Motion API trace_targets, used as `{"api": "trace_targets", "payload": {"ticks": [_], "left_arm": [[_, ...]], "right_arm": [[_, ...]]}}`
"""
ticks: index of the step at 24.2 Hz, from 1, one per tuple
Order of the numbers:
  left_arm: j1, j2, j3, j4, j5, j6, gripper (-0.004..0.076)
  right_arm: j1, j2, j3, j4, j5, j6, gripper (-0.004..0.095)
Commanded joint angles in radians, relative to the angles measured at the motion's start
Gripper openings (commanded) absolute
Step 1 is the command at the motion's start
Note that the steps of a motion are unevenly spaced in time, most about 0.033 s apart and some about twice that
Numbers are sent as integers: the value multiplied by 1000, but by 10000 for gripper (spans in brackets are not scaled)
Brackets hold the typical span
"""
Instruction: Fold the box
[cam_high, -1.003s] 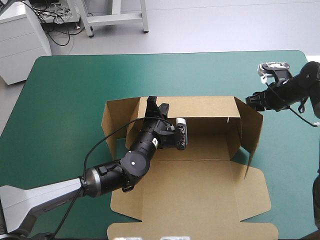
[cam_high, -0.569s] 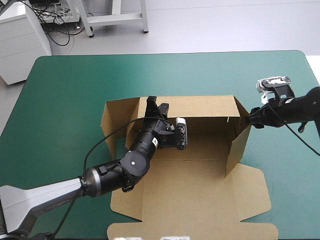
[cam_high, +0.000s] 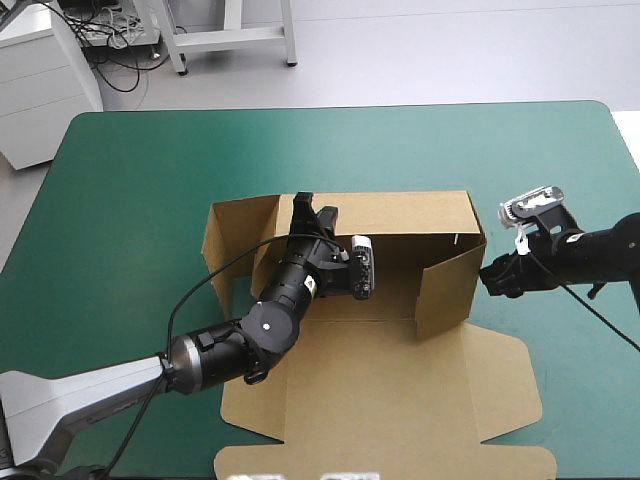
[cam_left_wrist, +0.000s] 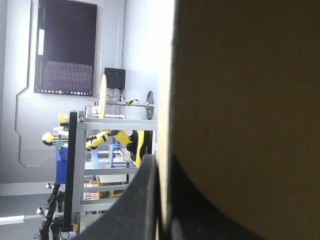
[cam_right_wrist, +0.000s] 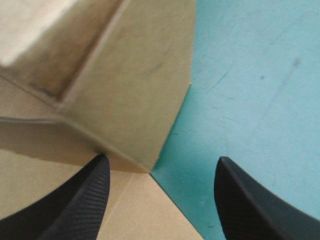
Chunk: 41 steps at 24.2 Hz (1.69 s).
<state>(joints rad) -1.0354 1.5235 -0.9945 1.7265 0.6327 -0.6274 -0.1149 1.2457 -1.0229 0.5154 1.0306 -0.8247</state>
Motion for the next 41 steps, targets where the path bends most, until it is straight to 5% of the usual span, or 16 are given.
{"api": "trace_targets", "payload": {"ticks": [1, 9, 23, 32, 41], "left_arm": [[-7, -41, -23, 64, 26, -23, -32], [-7, -41, -23, 64, 26, -23, -32], [-5, -41, -25, 64, 28, -19, -32], [-5, -41, -57, 64, 20, 4, -32], [-5, -24, -67, 64, 11, 46, -32]], "right_arm": [[-2, -31, -3, 73, 20, -81, 559], [15, -31, 5, 183, 11, -190, 657], [130, -29, 10, 161, -168, -104, 633], [130, 12, 10, 220, -166, -102, 510], [130, 39, 10, 277, -124, -106, 220]]}}
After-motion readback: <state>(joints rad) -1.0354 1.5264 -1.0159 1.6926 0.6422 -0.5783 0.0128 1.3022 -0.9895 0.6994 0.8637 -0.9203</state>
